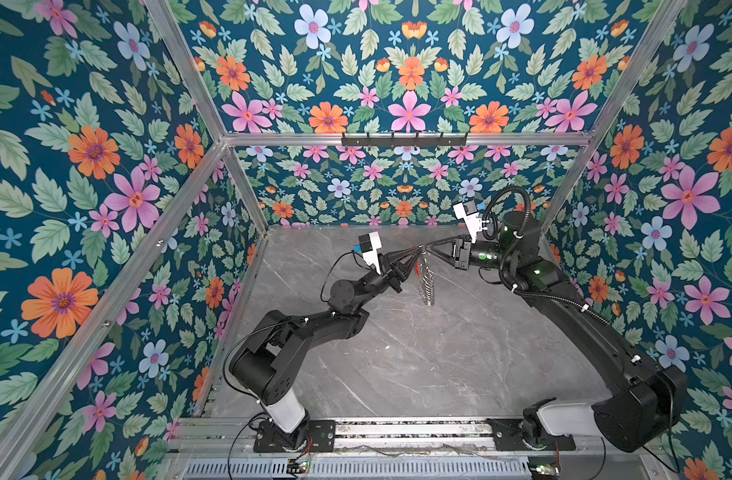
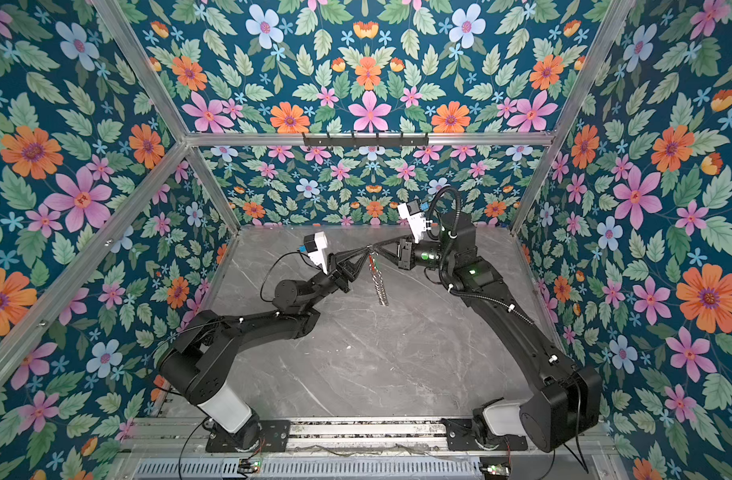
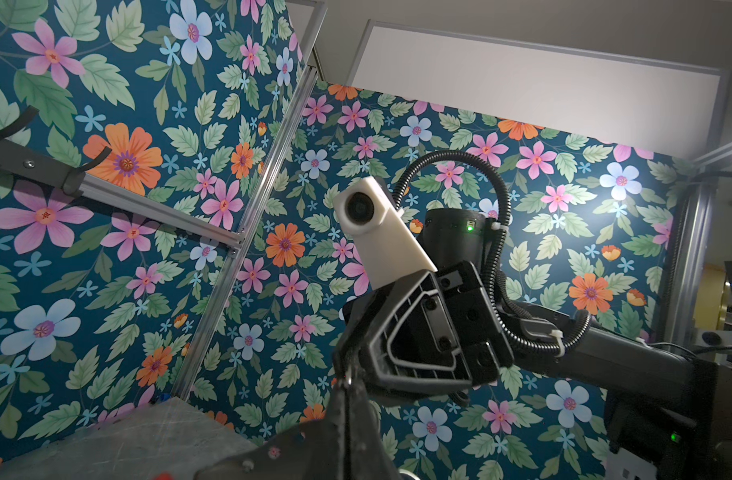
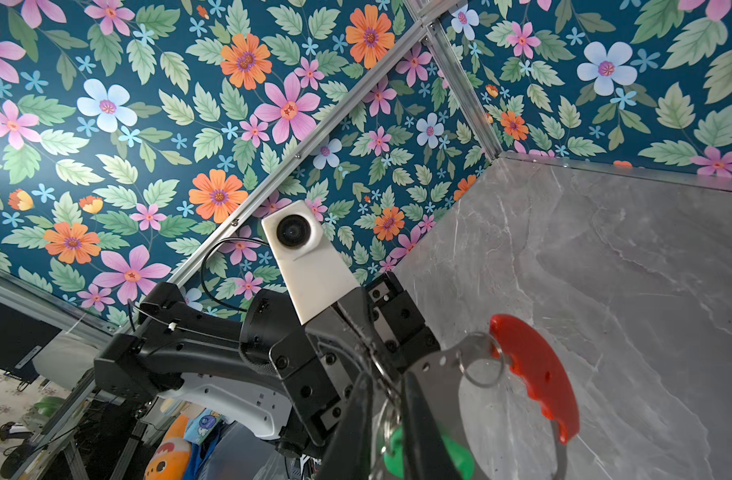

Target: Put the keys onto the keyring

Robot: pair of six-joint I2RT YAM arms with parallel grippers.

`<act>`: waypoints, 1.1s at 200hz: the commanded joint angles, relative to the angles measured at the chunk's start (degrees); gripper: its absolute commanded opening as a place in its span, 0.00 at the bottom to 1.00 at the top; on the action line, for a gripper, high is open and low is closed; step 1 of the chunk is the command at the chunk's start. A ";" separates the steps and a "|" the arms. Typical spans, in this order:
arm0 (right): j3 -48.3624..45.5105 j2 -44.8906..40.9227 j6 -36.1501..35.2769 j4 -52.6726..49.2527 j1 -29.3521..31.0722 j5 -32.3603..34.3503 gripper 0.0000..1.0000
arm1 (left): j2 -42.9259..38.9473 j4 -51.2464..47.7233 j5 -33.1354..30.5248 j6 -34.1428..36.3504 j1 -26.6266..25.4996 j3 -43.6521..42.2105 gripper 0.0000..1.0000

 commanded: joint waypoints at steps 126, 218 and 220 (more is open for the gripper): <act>-1.64 0.11 1.62 4.93 0.24 -1.93 0.16 | -0.48 3.34 0.33 -1.24 0.04 0.72 0.00; -1.44 0.87 1.86 6.05 0.70 -1.59 0.00 | 0.65 3.34 0.00 -2.29 0.02 0.92 0.00; -1.39 0.87 1.76 5.98 0.70 -1.50 0.00 | 0.68 3.34 -0.08 -2.30 0.04 0.91 0.00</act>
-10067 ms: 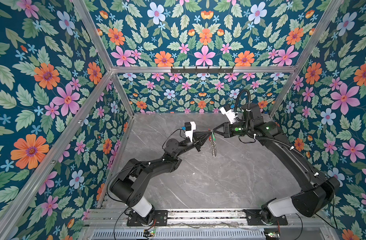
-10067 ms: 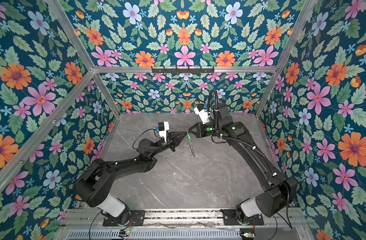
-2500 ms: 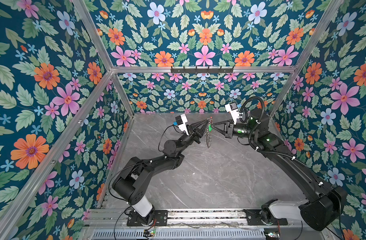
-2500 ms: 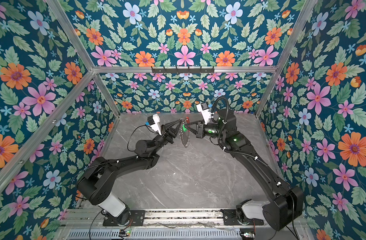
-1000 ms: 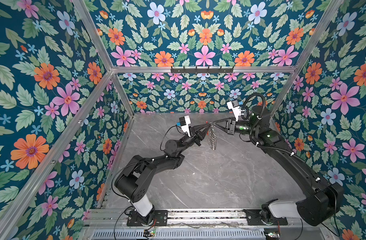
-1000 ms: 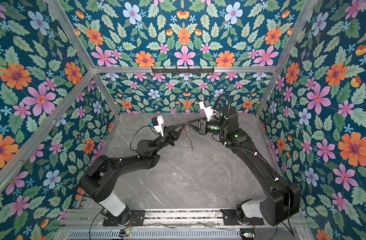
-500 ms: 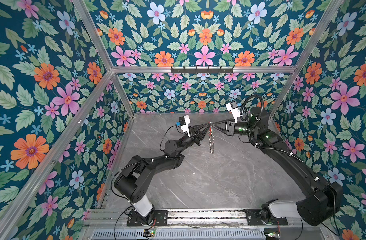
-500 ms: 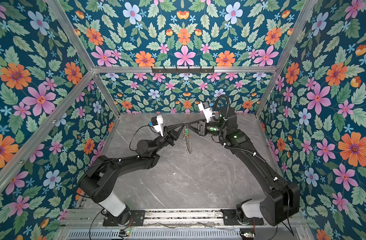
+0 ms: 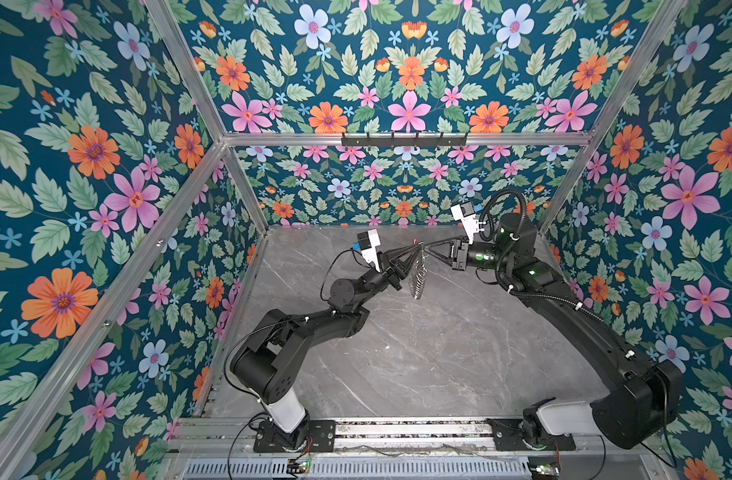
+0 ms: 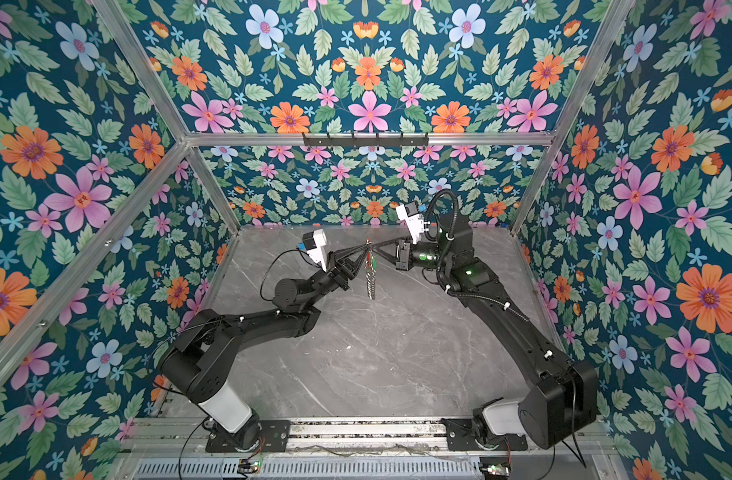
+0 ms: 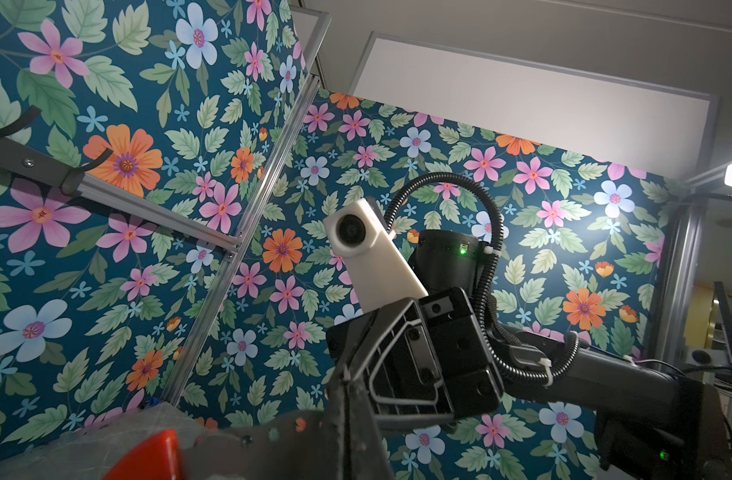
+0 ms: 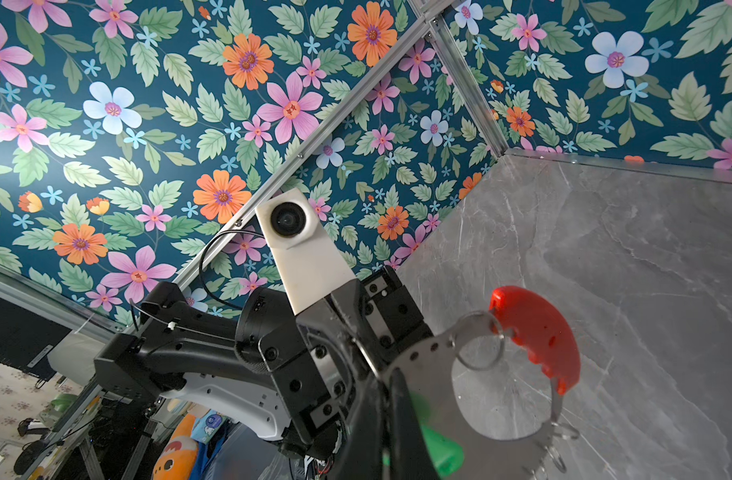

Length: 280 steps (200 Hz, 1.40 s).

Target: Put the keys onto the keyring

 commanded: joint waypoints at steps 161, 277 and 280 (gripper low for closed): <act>10.57 3.24 -29.50 -28.17 5.29 17.89 0.00 | -8.95 -56.39 28.69 30.26 11.02 11.29 0.28; 10.55 2.13 -29.50 -27.84 5.45 14.98 0.00 | -6.46 -68.67 37.61 33.70 10.25 20.51 0.28; 10.61 2.14 -29.47 -27.75 5.47 15.00 0.00 | -6.47 -68.68 37.65 33.66 10.17 20.57 0.28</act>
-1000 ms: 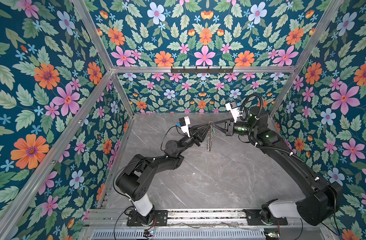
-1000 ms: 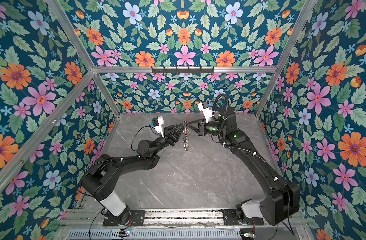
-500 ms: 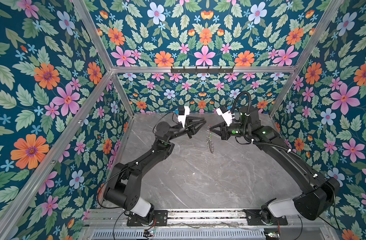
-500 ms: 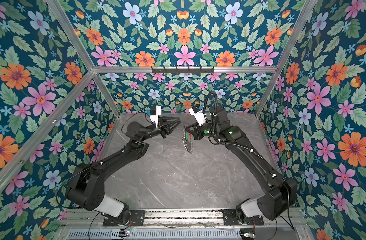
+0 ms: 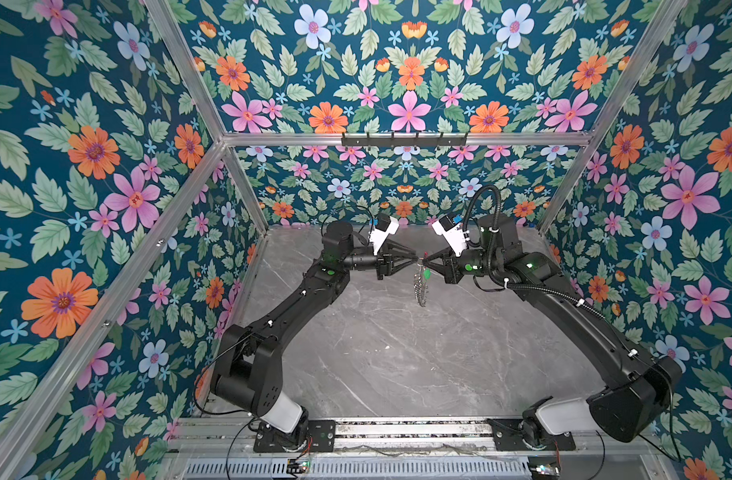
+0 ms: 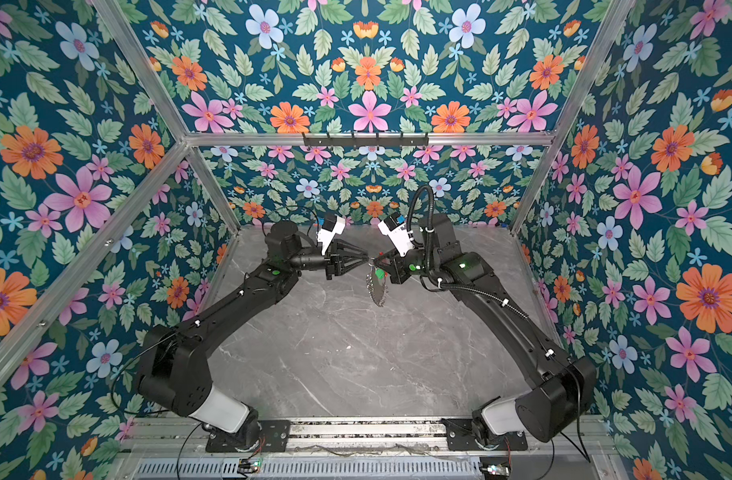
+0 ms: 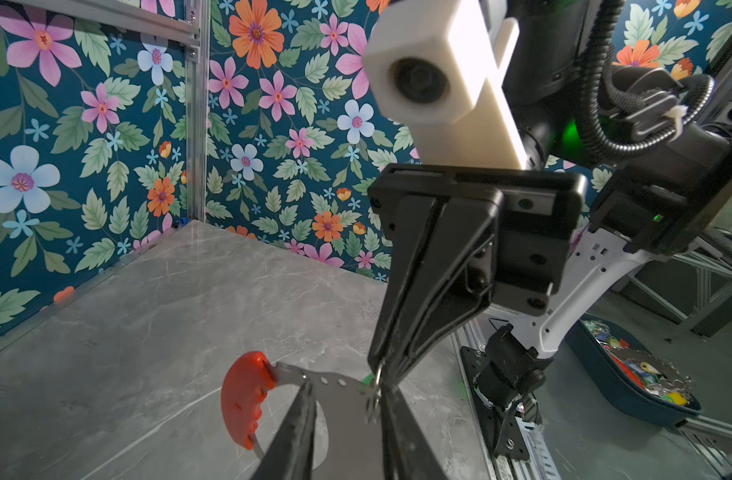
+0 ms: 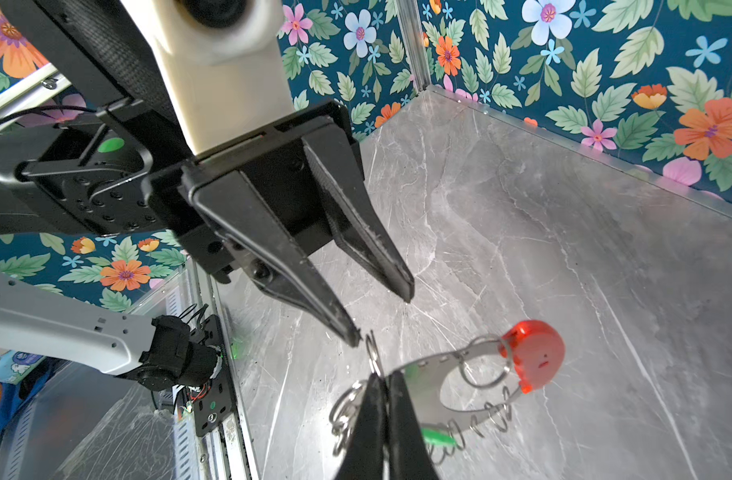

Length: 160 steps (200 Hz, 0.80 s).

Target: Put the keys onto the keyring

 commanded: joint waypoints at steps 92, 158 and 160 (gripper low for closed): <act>1.35 0.24 -0.03 1.44 0.24 -2.51 0.00 | 0.55 0.30 2.24 -0.71 -1.56 0.84 0.08; 0.93 0.31 -0.11 1.05 0.25 -2.65 0.00 | -0.80 -2.03 1.67 0.96 -1.22 0.83 0.19; 0.92 0.29 -0.11 1.04 0.22 -2.63 0.00 | -0.78 -2.03 1.71 0.96 -1.21 0.88 0.18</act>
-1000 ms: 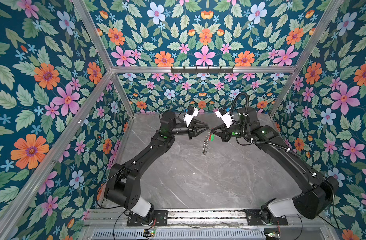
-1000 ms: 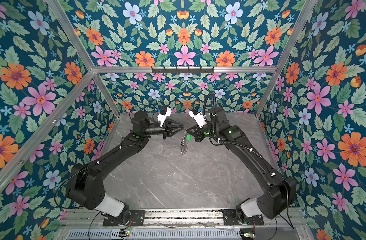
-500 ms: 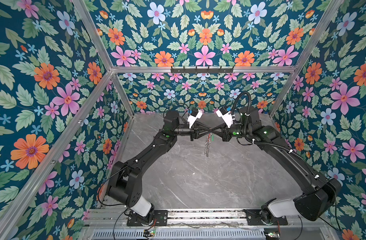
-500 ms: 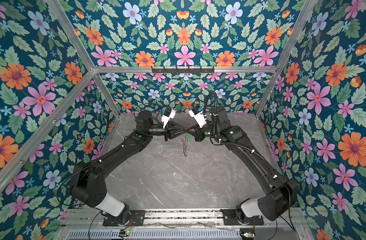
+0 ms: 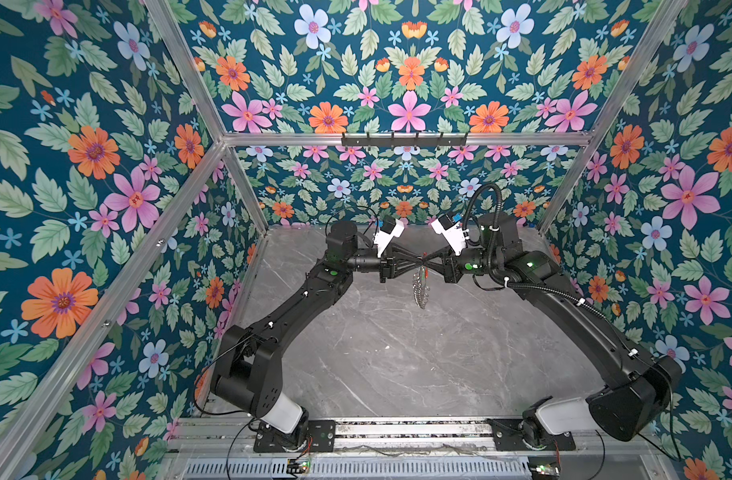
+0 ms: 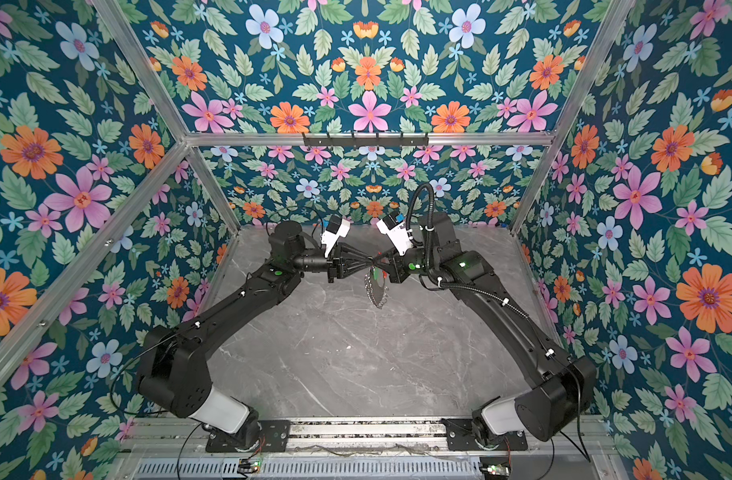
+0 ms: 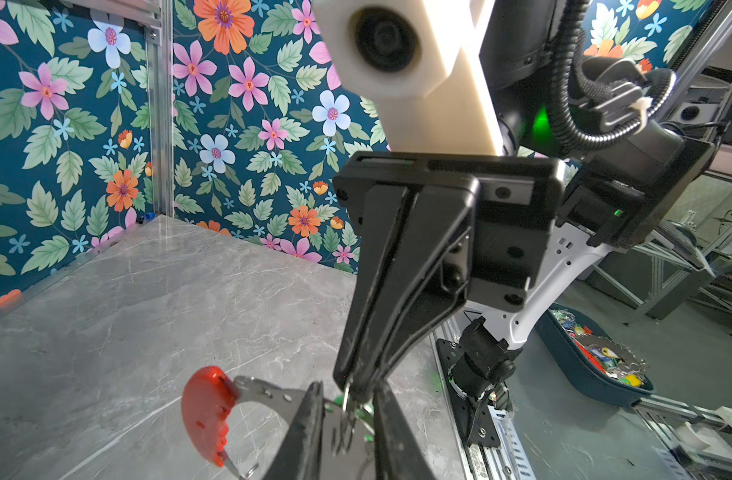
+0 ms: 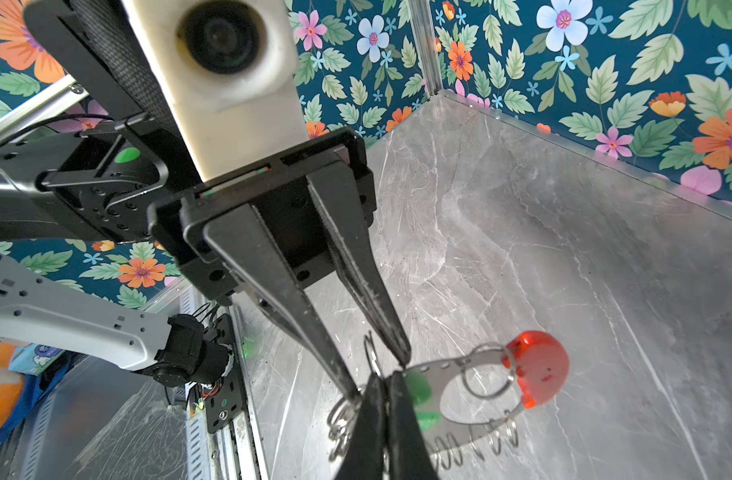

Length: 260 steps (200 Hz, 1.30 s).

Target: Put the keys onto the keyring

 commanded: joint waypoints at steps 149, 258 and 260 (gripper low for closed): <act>-5.39 -4.03 3.86 5.17 -2.08 1.66 0.31 | -0.60 22.74 -8.08 -14.21 0.39 -7.58 0.00; 0.97 1.28 -1.57 2.13 0.71 5.52 0.28 | -0.04 29.53 -8.12 -20.56 0.30 -8.28 0.00; 1.17 1.46 -1.68 2.07 0.79 5.61 0.27 | -0.04 29.53 -8.15 -20.56 0.30 -8.30 0.00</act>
